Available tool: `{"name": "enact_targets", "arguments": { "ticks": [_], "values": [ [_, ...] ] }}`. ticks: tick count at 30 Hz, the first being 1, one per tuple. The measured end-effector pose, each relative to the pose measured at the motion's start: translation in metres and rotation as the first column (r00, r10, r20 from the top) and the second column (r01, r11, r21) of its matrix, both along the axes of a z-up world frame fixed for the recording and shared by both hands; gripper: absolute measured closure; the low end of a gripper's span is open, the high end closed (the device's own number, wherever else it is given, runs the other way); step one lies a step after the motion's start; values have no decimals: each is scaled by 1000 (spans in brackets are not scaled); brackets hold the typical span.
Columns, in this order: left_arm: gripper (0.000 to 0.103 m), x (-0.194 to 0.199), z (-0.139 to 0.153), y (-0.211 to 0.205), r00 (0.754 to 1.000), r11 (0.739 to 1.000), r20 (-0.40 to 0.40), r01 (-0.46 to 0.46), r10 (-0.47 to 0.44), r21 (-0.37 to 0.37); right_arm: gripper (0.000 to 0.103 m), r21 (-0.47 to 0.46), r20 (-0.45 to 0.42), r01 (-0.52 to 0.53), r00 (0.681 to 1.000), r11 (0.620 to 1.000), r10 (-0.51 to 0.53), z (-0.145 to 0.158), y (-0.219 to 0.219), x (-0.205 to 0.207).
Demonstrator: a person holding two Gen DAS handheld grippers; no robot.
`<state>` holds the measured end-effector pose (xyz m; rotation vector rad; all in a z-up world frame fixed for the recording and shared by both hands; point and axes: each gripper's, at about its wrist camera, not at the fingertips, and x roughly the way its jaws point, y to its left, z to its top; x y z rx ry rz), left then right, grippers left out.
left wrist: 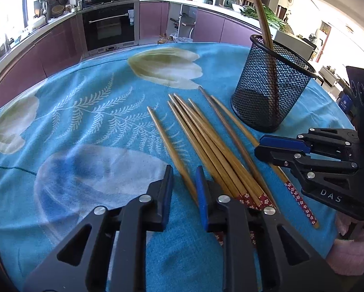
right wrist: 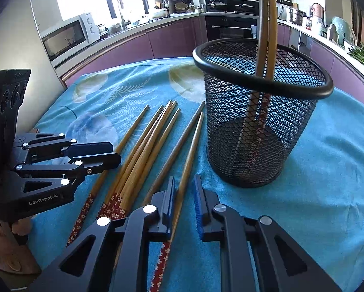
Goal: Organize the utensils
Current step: 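Close the left gripper on another chopstick while the right gripper grasps one too, then raise the left gripper's chopstick over the holder while the right gripper carries its chopstick there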
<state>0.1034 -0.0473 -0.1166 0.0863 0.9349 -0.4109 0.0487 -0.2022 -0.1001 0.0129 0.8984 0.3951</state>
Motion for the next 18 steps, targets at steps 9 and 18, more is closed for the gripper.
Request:
{"name": "enact_targets", "arguments": {
  "ticks": [9,18],
  "values": [
    [95,-3,1,9,999,998,-3,-42,42,-51,97,69,7,22,1000,997,-22,6,-13,-3],
    [95,-16,13,10,1000,994,20,12,-10,-109,97,87,37,-68,997,994,65,17,-5,-12]
  ]
}}
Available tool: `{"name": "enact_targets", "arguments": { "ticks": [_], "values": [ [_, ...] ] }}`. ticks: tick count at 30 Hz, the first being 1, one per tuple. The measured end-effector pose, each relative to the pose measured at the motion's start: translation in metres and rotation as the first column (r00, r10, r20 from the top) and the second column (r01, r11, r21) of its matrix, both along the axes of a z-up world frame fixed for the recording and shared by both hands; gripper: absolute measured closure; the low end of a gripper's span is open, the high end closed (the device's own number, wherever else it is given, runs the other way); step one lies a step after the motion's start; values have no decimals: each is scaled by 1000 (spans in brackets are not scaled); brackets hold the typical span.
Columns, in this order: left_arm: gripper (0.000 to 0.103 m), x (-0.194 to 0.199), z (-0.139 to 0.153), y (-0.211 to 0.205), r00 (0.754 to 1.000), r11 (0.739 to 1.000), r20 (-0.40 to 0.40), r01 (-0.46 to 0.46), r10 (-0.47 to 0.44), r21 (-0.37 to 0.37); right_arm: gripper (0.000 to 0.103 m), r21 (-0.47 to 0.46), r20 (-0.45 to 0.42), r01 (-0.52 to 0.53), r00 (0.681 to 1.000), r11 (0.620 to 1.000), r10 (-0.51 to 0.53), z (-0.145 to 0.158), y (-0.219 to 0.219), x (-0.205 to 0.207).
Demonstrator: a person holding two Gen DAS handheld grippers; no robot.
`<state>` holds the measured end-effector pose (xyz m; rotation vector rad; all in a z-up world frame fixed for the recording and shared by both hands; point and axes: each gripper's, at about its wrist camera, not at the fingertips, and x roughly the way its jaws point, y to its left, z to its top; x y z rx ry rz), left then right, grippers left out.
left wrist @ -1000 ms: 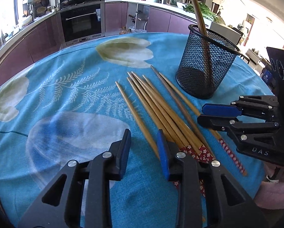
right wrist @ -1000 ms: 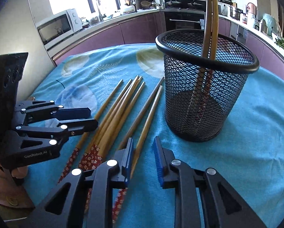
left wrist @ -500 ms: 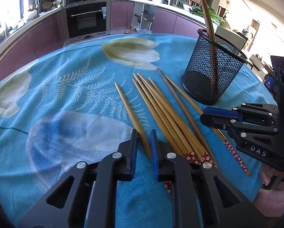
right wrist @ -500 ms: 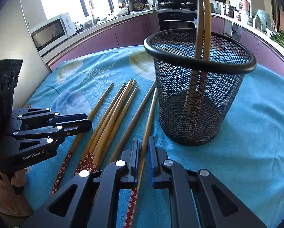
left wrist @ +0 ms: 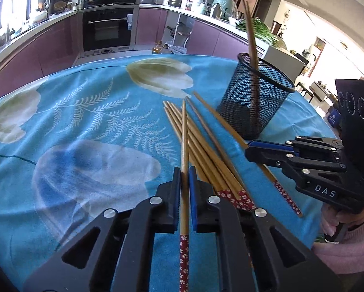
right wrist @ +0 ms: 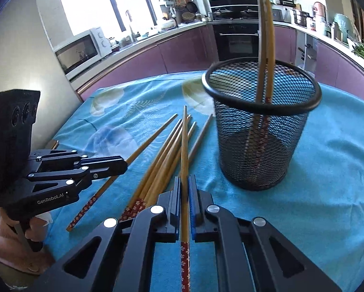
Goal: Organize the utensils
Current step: 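Raise the left gripper's chopstick over the holder while the right gripper carries its chopstick there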
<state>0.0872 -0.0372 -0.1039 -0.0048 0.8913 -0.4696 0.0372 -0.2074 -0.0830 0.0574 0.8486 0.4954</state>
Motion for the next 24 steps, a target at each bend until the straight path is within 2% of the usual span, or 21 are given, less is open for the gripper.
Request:
{"name": "enact_targets", "arguments": {
  "ticks": [16,19,24],
  "values": [
    [93,9,-17,-7,997,998,-60,53,-51,25,97,-54,-39,-33,999,998,31,-13,11,6],
    [95,11,-16,-8,997,999,-59,44,-42,29,97,-45,-27,-34,999,998,33,-10,11,4],
    [95,7,-4,-6,998,999,-31,46,-46,-6,97,-11,39,-33,999,999,33,11,3,-4]
  ]
}}
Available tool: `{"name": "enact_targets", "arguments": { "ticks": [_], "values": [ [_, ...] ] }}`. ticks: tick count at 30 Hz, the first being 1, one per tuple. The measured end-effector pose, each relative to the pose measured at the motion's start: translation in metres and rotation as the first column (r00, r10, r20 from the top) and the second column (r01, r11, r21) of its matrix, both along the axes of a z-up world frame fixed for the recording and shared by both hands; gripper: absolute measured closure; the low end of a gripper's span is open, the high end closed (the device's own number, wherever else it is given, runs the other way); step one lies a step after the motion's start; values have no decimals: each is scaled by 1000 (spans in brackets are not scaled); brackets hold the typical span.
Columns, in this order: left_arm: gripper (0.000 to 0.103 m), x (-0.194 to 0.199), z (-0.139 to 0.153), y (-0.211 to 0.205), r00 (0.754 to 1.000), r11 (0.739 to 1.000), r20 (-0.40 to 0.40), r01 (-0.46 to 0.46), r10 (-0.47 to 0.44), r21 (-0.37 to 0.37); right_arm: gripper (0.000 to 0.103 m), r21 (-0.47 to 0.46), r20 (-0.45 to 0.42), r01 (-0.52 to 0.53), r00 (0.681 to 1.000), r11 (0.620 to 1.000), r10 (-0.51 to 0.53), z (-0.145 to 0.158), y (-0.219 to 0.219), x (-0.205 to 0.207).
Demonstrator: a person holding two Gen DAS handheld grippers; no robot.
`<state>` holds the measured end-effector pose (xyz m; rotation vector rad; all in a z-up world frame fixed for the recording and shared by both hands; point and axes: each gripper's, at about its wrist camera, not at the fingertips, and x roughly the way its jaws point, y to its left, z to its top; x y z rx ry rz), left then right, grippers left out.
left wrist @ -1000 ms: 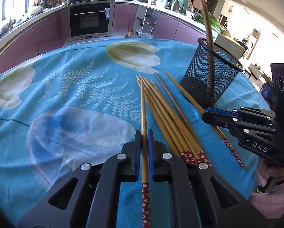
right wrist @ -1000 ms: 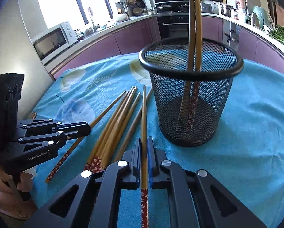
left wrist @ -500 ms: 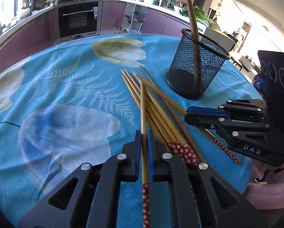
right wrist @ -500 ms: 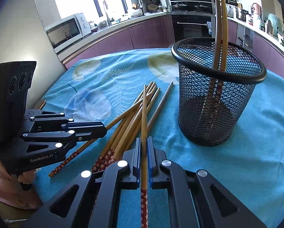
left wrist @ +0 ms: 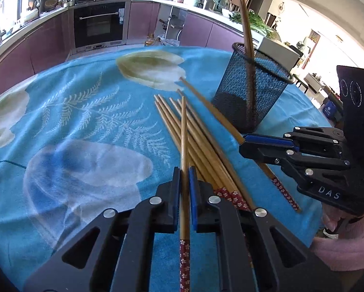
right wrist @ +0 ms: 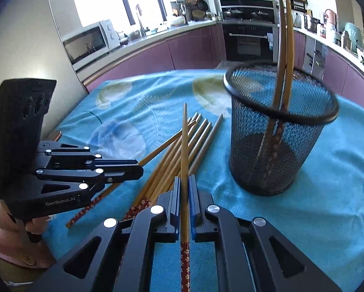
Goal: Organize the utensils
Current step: 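Raise the left gripper's chopstick over the holder while the right gripper carries its chopstick there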
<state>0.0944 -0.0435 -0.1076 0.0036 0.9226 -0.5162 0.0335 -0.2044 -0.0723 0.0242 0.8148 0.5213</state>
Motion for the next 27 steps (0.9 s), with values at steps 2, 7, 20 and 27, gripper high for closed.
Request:
{"name": "enact_targets", "arguments": {
  "ticks": [2,7,20,27],
  "values": [
    [95,-2,10,2,1000,1000,19,6,-6,-29,97,17,33,2,999,1000,-3,12,-6,-4],
    [95,-10,40,7,996,996,84,30,-23,-84,97,57,101,18,995,998,-24,37,-19,-11],
    [95,-27,106,11,969,977,235,118,-75,-179,97,141,218,47,973,989,-77,78,-51,-23],
    [95,-19,132,1,953,971,295,130,-66,-202,97,161,271,62,957,985,-104,100,-65,-18]
  ]
}}
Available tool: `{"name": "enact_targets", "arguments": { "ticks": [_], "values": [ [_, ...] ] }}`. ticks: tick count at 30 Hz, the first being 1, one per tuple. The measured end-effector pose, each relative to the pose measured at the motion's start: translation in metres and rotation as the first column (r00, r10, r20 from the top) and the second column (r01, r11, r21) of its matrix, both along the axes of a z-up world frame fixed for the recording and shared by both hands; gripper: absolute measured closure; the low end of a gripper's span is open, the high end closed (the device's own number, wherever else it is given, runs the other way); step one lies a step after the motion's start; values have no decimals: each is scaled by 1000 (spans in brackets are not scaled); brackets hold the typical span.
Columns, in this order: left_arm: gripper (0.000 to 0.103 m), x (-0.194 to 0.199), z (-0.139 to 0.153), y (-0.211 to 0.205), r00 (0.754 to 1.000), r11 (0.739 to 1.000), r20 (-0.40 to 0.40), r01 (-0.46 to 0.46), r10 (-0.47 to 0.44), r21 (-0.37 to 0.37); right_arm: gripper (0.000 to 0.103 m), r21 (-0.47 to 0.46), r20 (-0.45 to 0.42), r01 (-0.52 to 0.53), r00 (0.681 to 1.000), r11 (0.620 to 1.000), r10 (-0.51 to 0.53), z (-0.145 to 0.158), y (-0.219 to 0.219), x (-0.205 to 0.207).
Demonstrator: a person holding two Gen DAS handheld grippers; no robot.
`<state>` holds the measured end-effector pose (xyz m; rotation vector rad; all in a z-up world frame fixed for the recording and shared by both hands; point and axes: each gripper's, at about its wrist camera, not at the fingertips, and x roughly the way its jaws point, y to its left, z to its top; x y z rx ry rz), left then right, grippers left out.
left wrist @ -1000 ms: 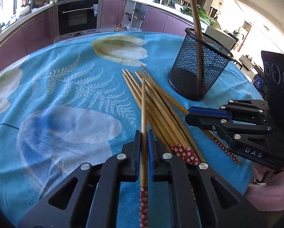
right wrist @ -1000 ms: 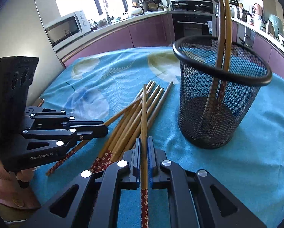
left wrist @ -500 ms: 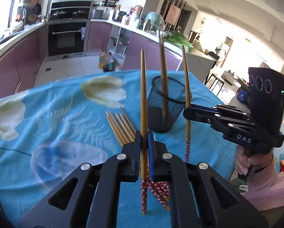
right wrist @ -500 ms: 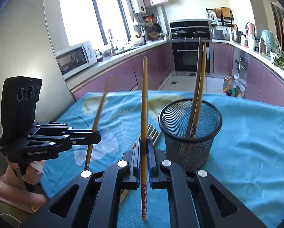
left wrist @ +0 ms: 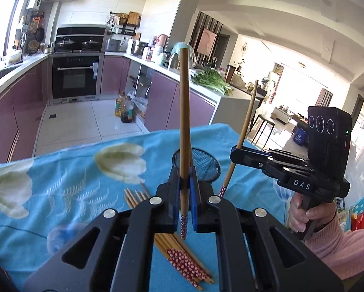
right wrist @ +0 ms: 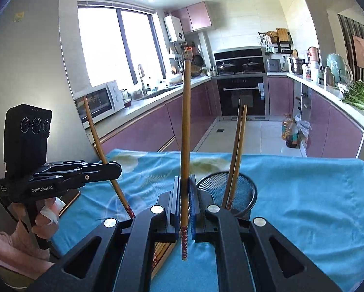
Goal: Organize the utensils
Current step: 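Raise the left gripper's chopstick over the holder while the right gripper carries its chopstick there, then drop the left gripper's chopstick into the mesh holder while the right gripper releases its chopstick inside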
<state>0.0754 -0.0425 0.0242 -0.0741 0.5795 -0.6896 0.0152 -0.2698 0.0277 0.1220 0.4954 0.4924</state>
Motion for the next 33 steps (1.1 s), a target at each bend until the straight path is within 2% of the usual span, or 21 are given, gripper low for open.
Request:
{"name": "enact_targets", "arguments": {
  "ticks": [10,16,20,33],
  "values": [
    [95,20,41,-27,996,999,87,20,-17,-36,97,5,96,41,995,999,-41,34,-14,14],
    [95,31,53,-44,993,999,120,15,-10,-37,97,-1,109,72,991,997,-71,36,-18,30],
    [95,40,47,-57,994,1000,110,10,-10,-3,97,-6,78,86,993,996,-85,26,-16,41],
    [95,64,-8,-86,996,982,-35,90,-85,163,97,-78,-99,77,991,994,-85,-17,-10,61]
  ]
}}
